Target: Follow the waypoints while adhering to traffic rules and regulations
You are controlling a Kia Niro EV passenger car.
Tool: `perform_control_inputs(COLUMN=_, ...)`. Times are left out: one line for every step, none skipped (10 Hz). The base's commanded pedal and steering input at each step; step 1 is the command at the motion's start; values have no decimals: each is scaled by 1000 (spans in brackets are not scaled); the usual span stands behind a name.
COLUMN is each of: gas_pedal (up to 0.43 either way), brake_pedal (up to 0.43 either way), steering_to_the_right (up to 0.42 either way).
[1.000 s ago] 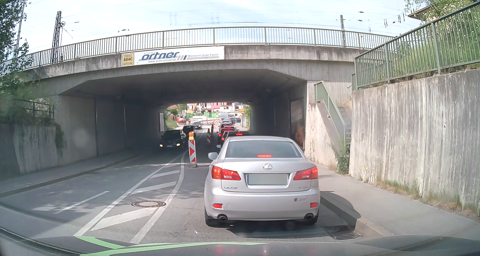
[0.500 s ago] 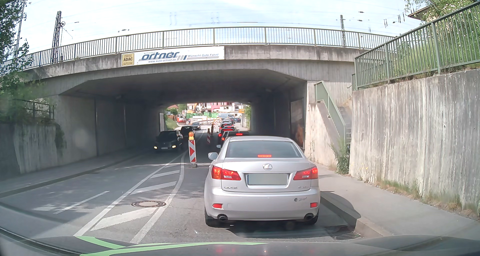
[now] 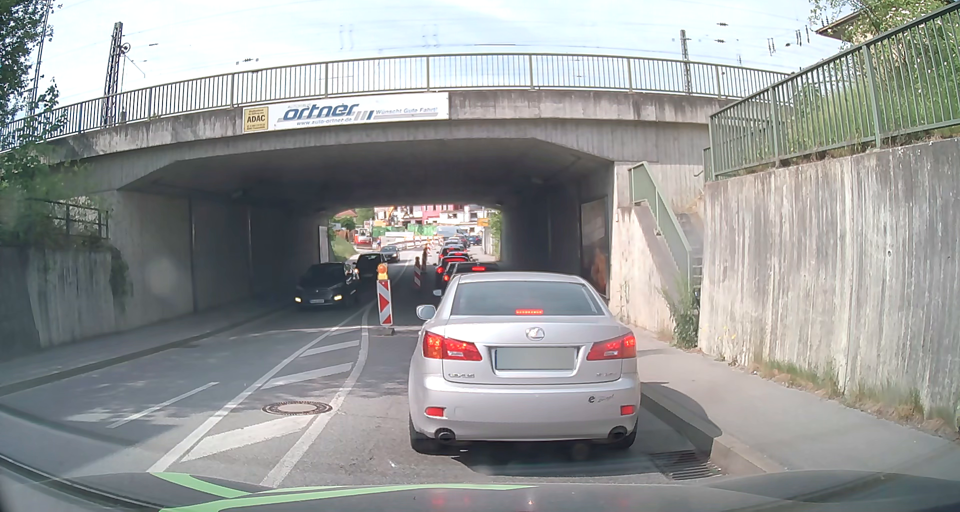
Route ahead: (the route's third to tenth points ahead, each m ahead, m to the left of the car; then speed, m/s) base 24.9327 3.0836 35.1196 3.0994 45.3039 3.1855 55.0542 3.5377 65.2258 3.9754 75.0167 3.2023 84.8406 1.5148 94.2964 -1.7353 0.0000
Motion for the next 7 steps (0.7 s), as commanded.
perform_control_inputs(gas_pedal=0, brake_pedal=329, steering_to_the_right=-3)
perform_control_inputs(gas_pedal=0, brake_pedal=329, steering_to_the_right=-3)
perform_control_inputs(gas_pedal=0, brake_pedal=329, steering_to_the_right=-3)
perform_control_inputs(gas_pedal=0, brake_pedal=329, steering_to_the_right=-3)
perform_control_inputs(gas_pedal=0, brake_pedal=329, steering_to_the_right=-3)
perform_control_inputs(gas_pedal=0, brake_pedal=329, steering_to_the_right=-3)
perform_control_inputs(gas_pedal=0, brake_pedal=329, steering_to_the_right=-3)
